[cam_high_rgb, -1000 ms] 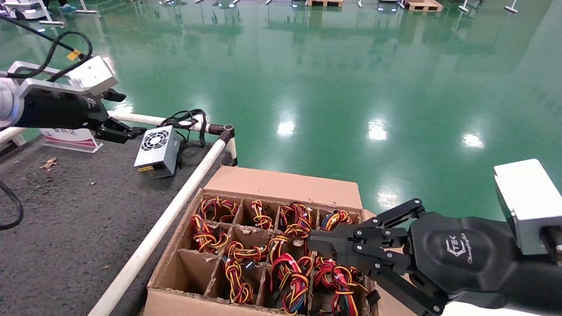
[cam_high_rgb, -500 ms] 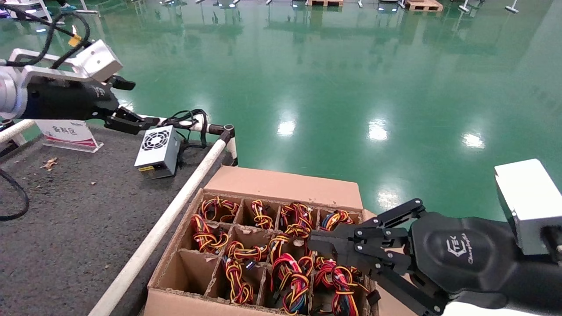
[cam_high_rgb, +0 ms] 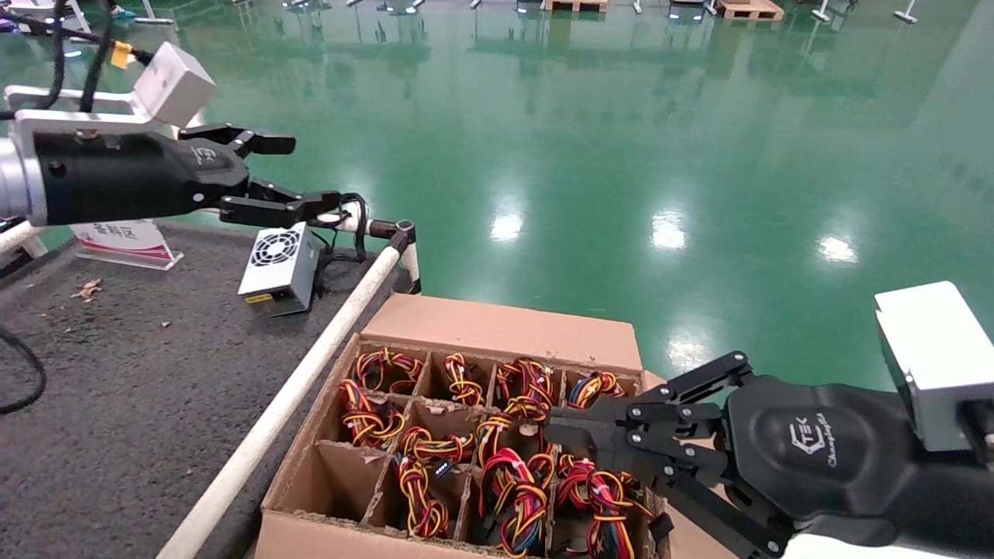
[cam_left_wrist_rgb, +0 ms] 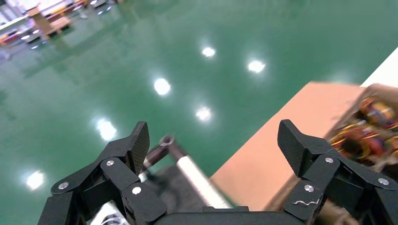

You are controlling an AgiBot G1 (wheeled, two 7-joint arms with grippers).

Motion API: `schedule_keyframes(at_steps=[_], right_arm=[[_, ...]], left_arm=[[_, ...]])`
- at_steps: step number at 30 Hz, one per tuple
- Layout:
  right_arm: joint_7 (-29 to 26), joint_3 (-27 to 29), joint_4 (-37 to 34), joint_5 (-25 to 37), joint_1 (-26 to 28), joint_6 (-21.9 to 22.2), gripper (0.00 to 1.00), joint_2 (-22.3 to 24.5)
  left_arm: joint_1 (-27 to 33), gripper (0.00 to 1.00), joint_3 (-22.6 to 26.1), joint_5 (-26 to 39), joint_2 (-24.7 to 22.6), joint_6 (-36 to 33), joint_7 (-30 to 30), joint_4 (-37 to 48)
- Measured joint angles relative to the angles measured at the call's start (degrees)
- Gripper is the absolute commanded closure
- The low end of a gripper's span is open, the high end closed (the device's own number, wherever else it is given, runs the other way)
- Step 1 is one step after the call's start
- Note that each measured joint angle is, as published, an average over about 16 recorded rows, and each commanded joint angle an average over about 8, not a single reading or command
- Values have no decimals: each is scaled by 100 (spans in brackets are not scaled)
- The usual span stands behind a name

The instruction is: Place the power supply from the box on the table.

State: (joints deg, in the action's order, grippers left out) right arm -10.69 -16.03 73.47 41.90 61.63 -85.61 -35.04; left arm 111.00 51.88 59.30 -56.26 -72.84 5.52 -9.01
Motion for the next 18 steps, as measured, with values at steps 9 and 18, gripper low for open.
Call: schedule_keyframes(at_steps=[9,18], right_arm=[[0,0,0,0,0,0,0,0],[0,0,-1,0,0,0,0,0]], left_arm=[[-155,0,-155,-238,94,-236,-66,-136],[-375,0,-316,-294,182,-251,-138,-434]])
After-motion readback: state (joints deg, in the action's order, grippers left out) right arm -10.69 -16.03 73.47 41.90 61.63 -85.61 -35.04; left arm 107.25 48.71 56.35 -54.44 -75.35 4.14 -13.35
